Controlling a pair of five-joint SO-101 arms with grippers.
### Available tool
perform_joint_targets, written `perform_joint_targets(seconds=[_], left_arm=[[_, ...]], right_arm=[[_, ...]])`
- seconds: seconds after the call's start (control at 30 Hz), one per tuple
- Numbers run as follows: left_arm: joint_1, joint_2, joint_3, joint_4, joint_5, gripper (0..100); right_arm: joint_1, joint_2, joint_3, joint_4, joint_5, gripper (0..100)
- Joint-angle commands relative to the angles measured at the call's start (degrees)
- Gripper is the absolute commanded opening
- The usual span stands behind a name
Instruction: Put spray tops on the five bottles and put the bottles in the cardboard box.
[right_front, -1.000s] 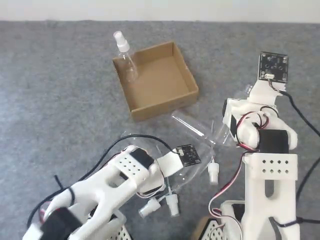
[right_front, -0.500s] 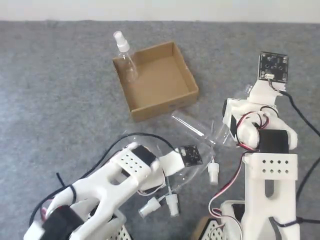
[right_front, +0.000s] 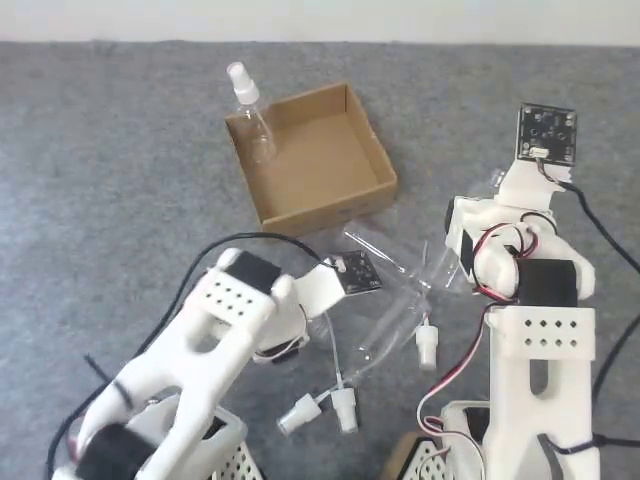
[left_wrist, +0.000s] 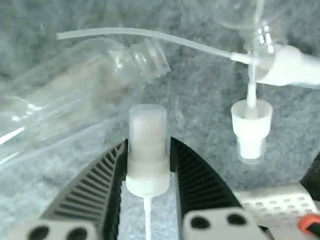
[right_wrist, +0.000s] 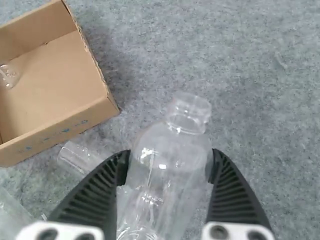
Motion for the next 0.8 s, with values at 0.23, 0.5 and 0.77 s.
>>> perform_joint_targets(seconds=[0.23, 0.5, 0.77], left_arm=[[-5.8, -25.6, -3.3, 4.7, -0.1, 1], [-14.3, -34.6, -3.3, 2.2, 0.2, 1], [-18.3, -42.7, -2.9, -7.7, 14.6, 1]], right_arm=[[-0.2, -1.8, -0.7, -1.2, -0.6, 10.2], [-6.8, -2.2, -0.6, -0.6, -0.6, 10.1], [-18.1, -2.2, -0.6, 0.4, -0.3, 10.1]])
